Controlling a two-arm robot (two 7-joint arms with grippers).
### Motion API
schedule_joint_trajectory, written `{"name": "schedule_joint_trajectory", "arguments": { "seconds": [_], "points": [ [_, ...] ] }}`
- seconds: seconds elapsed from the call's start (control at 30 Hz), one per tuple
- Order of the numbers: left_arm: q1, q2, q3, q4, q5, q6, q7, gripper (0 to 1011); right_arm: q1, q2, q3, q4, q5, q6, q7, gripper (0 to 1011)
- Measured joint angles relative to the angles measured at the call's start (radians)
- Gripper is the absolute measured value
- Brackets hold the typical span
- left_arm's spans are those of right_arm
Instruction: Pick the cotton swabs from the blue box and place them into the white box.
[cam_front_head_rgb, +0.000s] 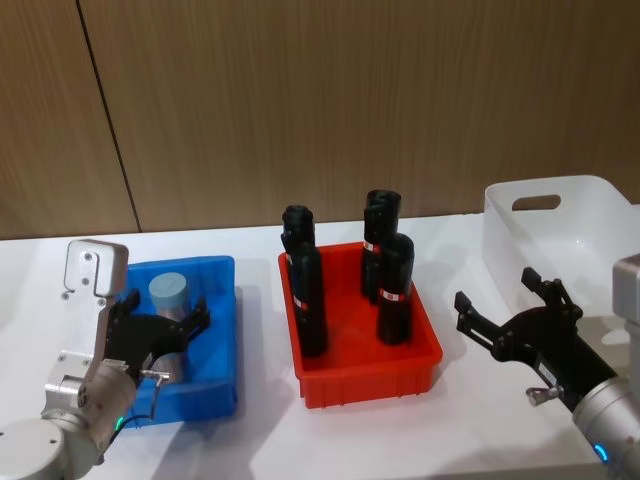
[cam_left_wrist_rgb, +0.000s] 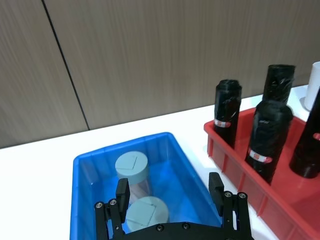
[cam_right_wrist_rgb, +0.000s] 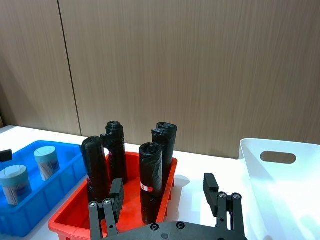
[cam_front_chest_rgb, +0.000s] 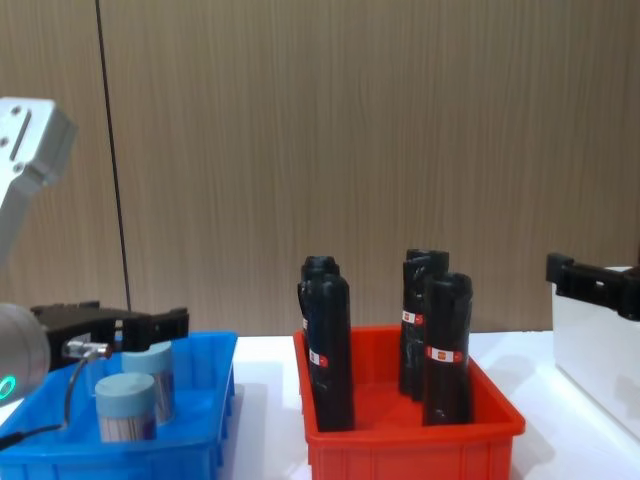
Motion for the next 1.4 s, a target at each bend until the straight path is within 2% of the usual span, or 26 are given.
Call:
{"name": "schedule_joint_trajectory", "arguments": {
  "seconds": [0.6, 1.4],
  "points": [
    [-0.041, -0.010, -0.029, 0.112, -0.040, 0.009, -0.048, 1000, 0.000, 0.000, 0.000, 0.000, 0.000, 0.000, 0.000, 1002],
    [-0.107, -0.038, -0.034, 0.259, -0.021, 0.015, -0.155, 1000, 0.000, 0.000, 0.000, 0.000, 0.000, 0.000, 0.000, 1002]
  ]
}}
